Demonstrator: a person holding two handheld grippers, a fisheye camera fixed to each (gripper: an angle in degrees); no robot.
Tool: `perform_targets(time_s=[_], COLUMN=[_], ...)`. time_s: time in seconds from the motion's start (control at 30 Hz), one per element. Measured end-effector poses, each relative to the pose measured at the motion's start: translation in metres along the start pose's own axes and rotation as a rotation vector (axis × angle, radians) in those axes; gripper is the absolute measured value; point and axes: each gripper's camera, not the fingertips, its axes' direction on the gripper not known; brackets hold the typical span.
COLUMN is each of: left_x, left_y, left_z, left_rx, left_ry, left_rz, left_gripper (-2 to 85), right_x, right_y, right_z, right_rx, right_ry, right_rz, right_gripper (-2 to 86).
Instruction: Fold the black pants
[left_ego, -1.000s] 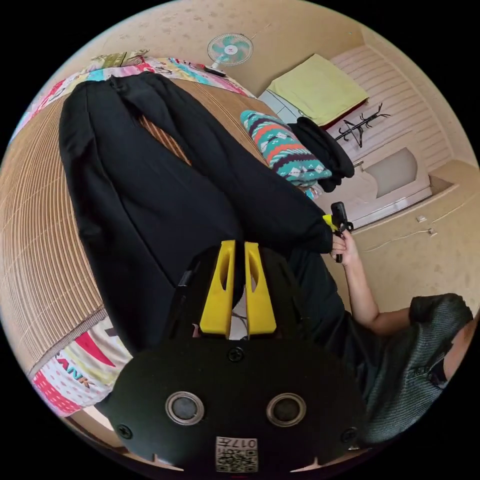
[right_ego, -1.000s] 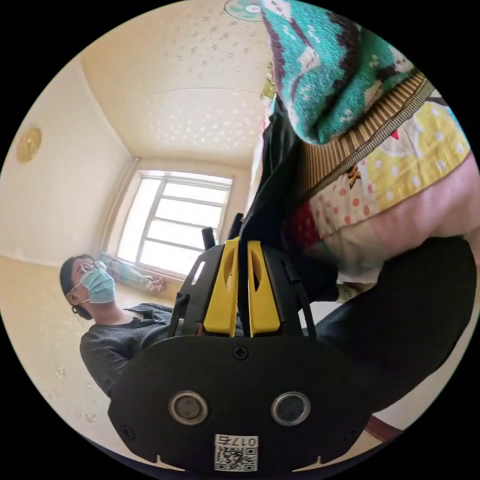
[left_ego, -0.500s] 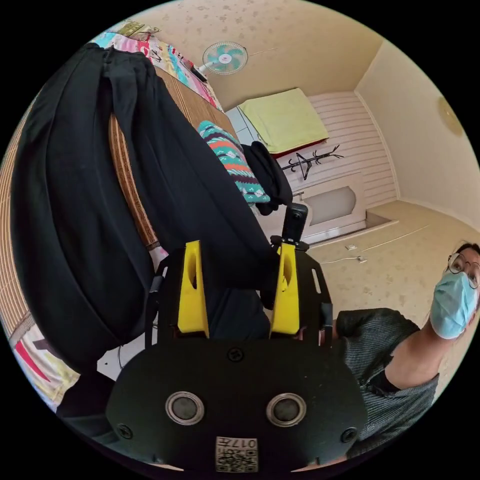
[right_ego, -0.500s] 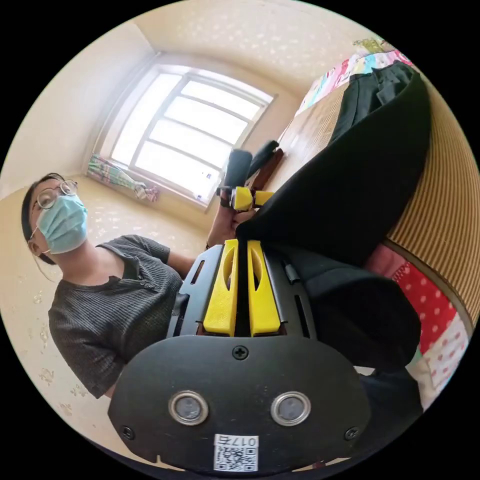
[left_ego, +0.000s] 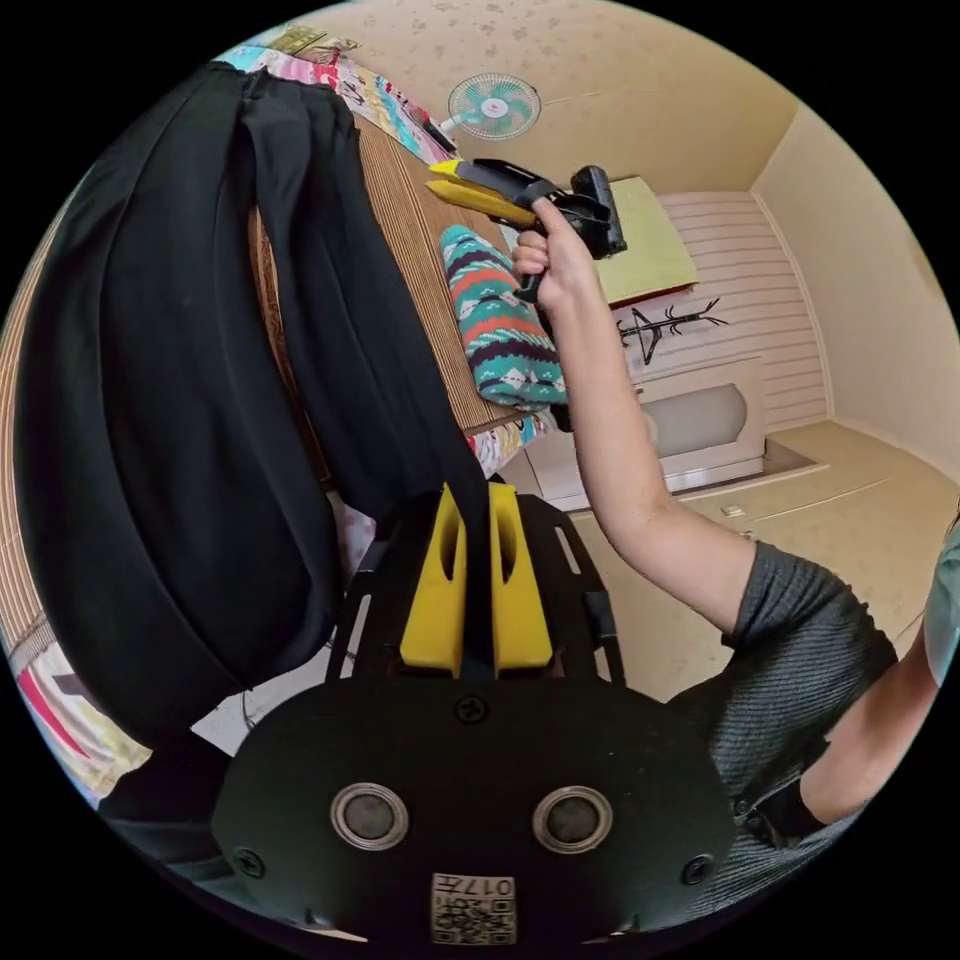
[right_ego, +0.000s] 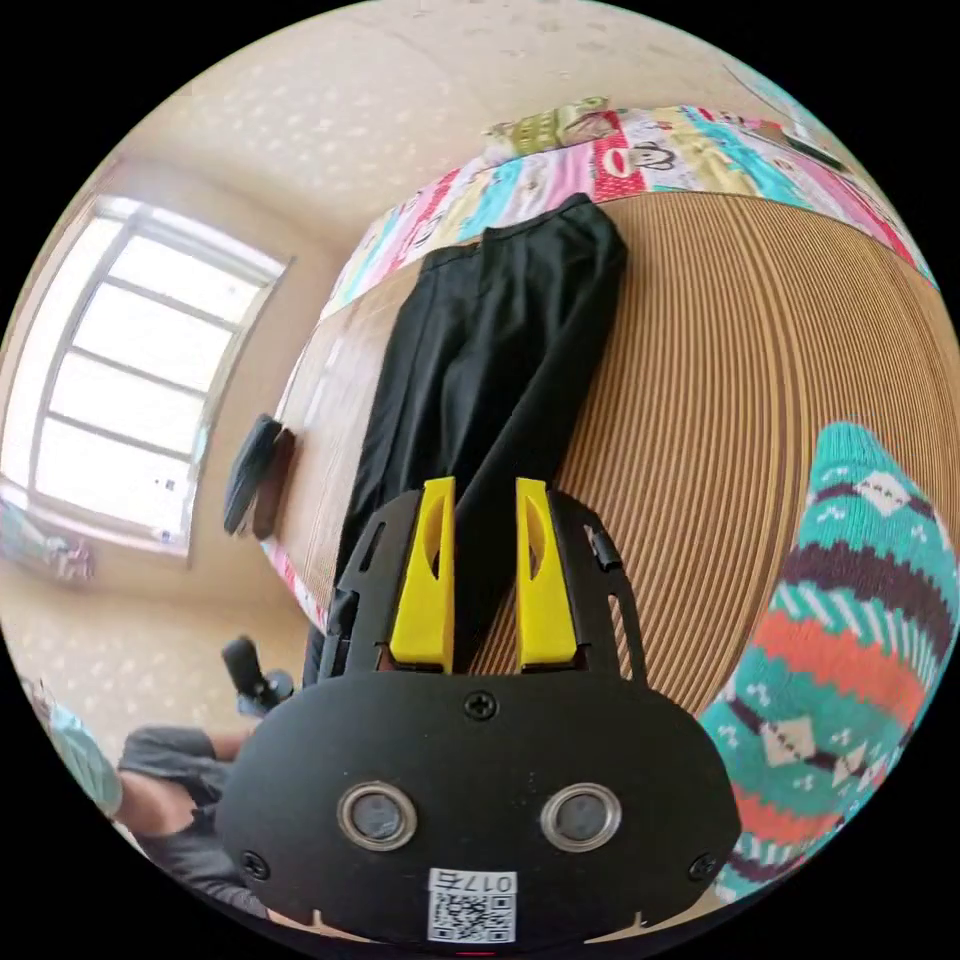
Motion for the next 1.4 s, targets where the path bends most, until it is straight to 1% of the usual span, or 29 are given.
perform_targets(time_s=[0.07,0.13,0.17,0.2,0.23,0.27,0.3,0.33,0.4,0.47,0.53,0.57,0.6,0.63,0.67,0.7,0.73,0.8,0.83,0.87,0.9,0.93,1.0,1.03,1.1,1.2,1.27,1.33,1.4], left_x=[0.012,0.02,0.023,0.024,0.025,0.026,0.027,0.028,0.027,0.026,0.026,0.024,0.022,0.016,0.007,0.002,-0.009,-0.025,-0.034,-0.043,-0.047,-0.053,-0.058,-0.059,-0.057,-0.046,-0.04,-0.042,-0.05], left_y=[-0.002,-0.004,-0.005,-0.006,-0.006,-0.004,-0.002,0.003,0.012,0.024,0.036,0.044,0.048,0.055,0.062,0.065,0.073,0.084,0.092,0.098,0.1,0.103,0.099,0.092,0.076,0.054,0.042,0.034,0.023], left_z=[0.007,0.011,0.012,0.013,0.011,0.008,0.006,0.0,-0.007,-0.019,-0.03,-0.037,-0.039,-0.042,-0.041,-0.041,-0.041,-0.041,-0.041,-0.043,-0.043,-0.044,-0.043,-0.04,-0.036,-0.035,-0.033,-0.026,-0.016], left_rx=[0.011,0.018,0.027,0.033,0.048,0.068,0.083,0.116,0.147,0.167,0.191,0.202,0.204,0.198,0.182,0.173,0.166,0.164,0.172,0.192,0.205,0.23,0.256,0.258,0.25,0.266,0.292,0.286,0.238], left_ry=[-0.041,-0.056,-0.052,-0.047,-0.03,-0.003,0.013,0.049,0.097,0.098,0.062,0.035,0.02,-0.012,-0.047,-0.066,-0.098,-0.137,-0.143,-0.124,-0.109,-0.079,-0.061,-0.07,-0.112,-0.185,-0.23,-0.263,-0.27], left_rz=[0.018,0.03,0.032,0.032,0.034,0.042,0.049,0.058,0.044,0.005,-0.019,-0.044,-0.059,-0.096,-0.146,-0.176,-0.225,-0.274,-0.297,-0.314,-0.319,-0.32,-0.306,-0.29,-0.265,-0.231,-0.219,-0.229,-0.25], left_gripper=[4.0,4.0,4.0,4.0,3.9,3.8,3.7,3.5,3.3,3.0,3.0,3.1,3.2,3.3,3.6,3.9,4.9,6.6,6.9,7.2,7.3,7.9,8.5,8.7,8.7,8.4,7.8,6.6,3.7], right_x=[-0.002,-0.009,-0.018,-0.04,-0.055,-0.096,-0.144,-0.169,-0.269,-0.33,-0.376,-0.399,-0.414,-0.417,-0.415,-0.406,-0.399,-0.36,-0.349,-0.324,-0.299,-0.286,-0.232,-0.22,-0.181,-0.159,-0.159,-0.164,-0.17], right_y=[-0.033,-0.053,-0.058,-0.057,-0.055,-0.044,-0.031,-0.024,0.0,0.012,0.016,0.013,0.004,0.0,-0.006,-0.006,-0.004,0.023,0.035,0.063,0.093,0.109,0.17,0.185,0.247,0.308,0.331,0.345,0.353], right_z=[0.044,0.087,0.105,0.112,0.112,0.108,0.106,0.107,0.124,0.146,0.176,0.205,0.24,0.257,0.287,0.303,0.304,0.276,0.266,0.245,0.227,0.219,0.202,0.2,0.193,0.197,0.206,0.21,0.202], right_rx=[0.004,-0.019,-0.011,0.036,0.077,0.201,0.307,0.347,0.44,0.444,0.391,0.306,0.176,0.111,0.015,-0.032,-0.027,0.053,0.073,0.112,0.149,0.161,0.157,0.152,0.142,0.086,0.025,0.0,0.011], right_ry=[0.089,0.189,0.286,0.367,0.396,0.455,0.487,0.502,0.571,0.543,0.448,0.389,0.343,0.328,0.304,0.264,0.231,-0.028,-0.105,-0.242,-0.321,-0.334,-0.289,-0.272,-0.168,-0.065,-0.069,-0.051,0.011], right_rz=[0.027,0.047,0.068,0.04,0.013,-0.067,-0.188,-0.254,-0.502,-0.65,-0.753,-0.8,-0.808,-0.791,-0.74,-0.675,-0.633,-0.506,-0.494,-0.492,-0.497,-0.49,-0.384,-0.363,-0.287,-0.221,-0.232,-0.269,-0.31], right_gripper=[16.9,16.5,14.2,10.5,7.9,4.9,4.0,3.8,3.1,2.9,2.9,3.1,3.3,3.5,3.9,4.1,4.2,4.2,4.3,4.4,4.7,4.7,5.2,5.3,6.5,8.0,8.0,6.2,3.4])
